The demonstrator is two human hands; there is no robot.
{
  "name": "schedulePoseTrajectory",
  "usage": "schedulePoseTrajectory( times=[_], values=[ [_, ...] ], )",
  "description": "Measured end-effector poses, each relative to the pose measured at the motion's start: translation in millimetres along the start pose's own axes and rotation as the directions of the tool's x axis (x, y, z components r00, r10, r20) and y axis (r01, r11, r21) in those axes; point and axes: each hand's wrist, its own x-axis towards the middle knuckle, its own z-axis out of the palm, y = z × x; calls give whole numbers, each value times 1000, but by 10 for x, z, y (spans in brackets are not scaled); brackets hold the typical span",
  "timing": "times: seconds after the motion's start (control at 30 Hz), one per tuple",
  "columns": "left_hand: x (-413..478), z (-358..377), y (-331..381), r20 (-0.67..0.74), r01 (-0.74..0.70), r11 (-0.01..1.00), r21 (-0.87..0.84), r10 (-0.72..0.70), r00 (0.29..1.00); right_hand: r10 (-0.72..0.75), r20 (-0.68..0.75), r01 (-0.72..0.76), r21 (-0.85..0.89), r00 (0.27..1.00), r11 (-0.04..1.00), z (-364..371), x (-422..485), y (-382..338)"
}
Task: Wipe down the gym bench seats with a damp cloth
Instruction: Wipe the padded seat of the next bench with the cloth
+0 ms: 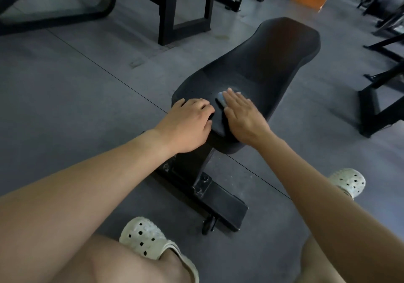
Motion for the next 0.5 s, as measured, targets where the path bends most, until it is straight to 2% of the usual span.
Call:
schedulePoseTrajectory(
  times=[0.1,0.2,0.4,0.5],
  values=[
    [-8,5,-11,-33,-4,1000,15,5,999,-163,42,163,-9,986,987,8,-241,-81],
    [-51,2,-20,-61,21,999,31,-19,998,-186,84,188,-21,979,982,-70,-193,36],
    [-122,-44,-158,-82,98,995,31,-95,992,108,31,-107,-27,994,994,-132,454,223],
    [-137,-56,-218,-79,111,994,25,-109,991,138,-2,-138,-15,990,990,-74,587,69]
  ],
)
